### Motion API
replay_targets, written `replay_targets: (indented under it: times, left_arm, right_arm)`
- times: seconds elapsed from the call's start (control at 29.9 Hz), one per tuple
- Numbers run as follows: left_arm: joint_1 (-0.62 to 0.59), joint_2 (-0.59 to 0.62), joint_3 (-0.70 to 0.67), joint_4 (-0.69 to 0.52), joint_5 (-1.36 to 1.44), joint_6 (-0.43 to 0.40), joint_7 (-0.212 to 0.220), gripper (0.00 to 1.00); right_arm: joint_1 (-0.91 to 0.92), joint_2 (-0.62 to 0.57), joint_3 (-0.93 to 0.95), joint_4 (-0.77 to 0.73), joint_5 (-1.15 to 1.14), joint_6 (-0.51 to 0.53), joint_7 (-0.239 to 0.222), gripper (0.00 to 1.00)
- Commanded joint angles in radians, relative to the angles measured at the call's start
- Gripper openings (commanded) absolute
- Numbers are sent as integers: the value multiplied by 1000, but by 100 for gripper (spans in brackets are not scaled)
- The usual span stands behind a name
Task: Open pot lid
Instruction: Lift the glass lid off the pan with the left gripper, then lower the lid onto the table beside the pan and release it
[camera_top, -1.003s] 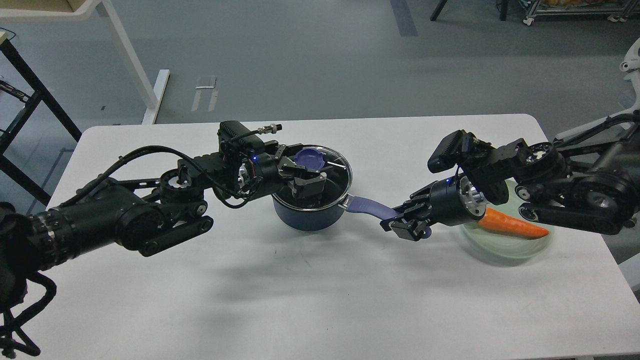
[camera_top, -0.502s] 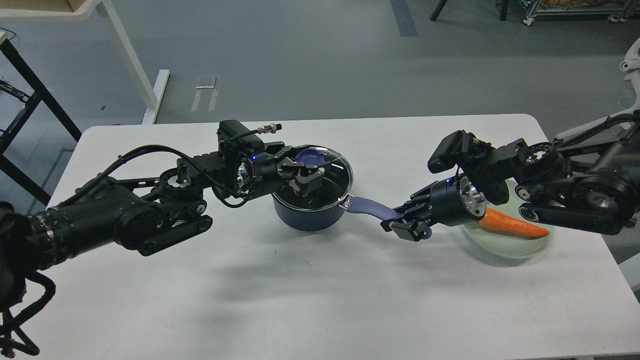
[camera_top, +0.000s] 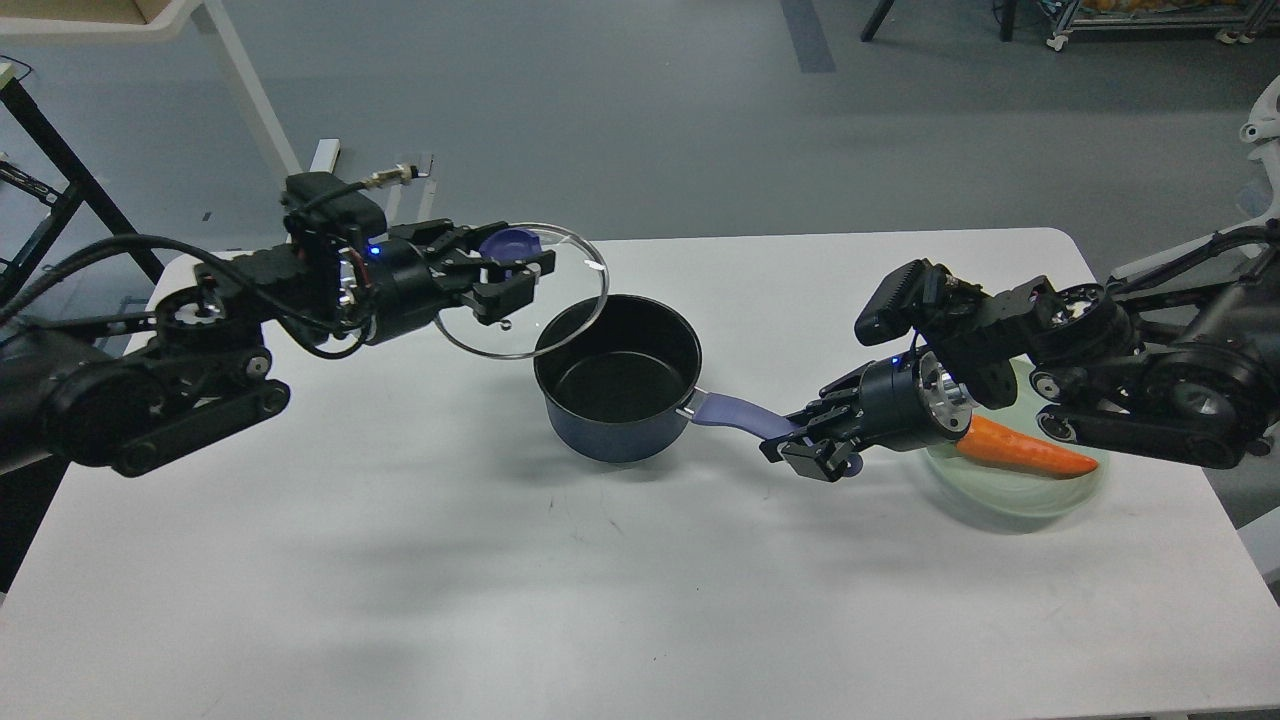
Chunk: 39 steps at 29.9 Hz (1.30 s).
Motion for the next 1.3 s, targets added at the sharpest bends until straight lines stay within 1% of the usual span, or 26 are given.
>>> replay_targets:
  times: [0.0,0.1,0.17,0.3,0.47,0.6,0.8,0.84,0.97,1.1,1.14,1.24,1.27]
  left_arm:
    - [70,94,3,14,-22,3,-6,50]
    - [135,129,0,41,-23,4,-12,51]
    - [187,140,0,54,-26,11,-25,51]
    - [262,135,3,99,-46,95,-34,51]
    - [328,125,5,155,-48,126,-32,51]
    - [346,79,5,189,-46,135,-34,51]
    - [360,69,5,193,-48,136,-32,52]
    - [360,69,5,193,-48,136,-32,54]
    - [362,69,7,193,-43,135,-32,69]
    - [360,69,19,193,-45,135,-31,70]
    - [360,69,25,193,-45,135,-31,72]
    - [357,68,25,190,-48,135,-32,88]
    - [356,69,25,189,-48,136,-32,90]
  right_arm:
    - [-2,1,0,-1,-1,0,0,21]
    - [-3,3,0,-1,-4,0,0,21]
    - [-5,4,0,-4,-7,0,0,21]
    - [-12,1,0,-10,-8,0,0,21]
    - [-12,-3,0,-10,-7,0,1,21]
    - [-12,-5,0,-10,-7,-1,1,21]
    - [-18,-3,0,-10,-7,-3,1,21]
    - [-18,-3,0,-10,-7,-3,1,21]
    - [-22,-3,0,-10,-7,-3,1,21]
    - [-23,-3,0,-10,-7,-3,1,22]
    - [-23,-3,0,-10,-7,-3,1,22]
    - [-25,-3,0,-13,-5,-11,1,29]
    - [-25,-3,0,-13,-5,-11,3,29]
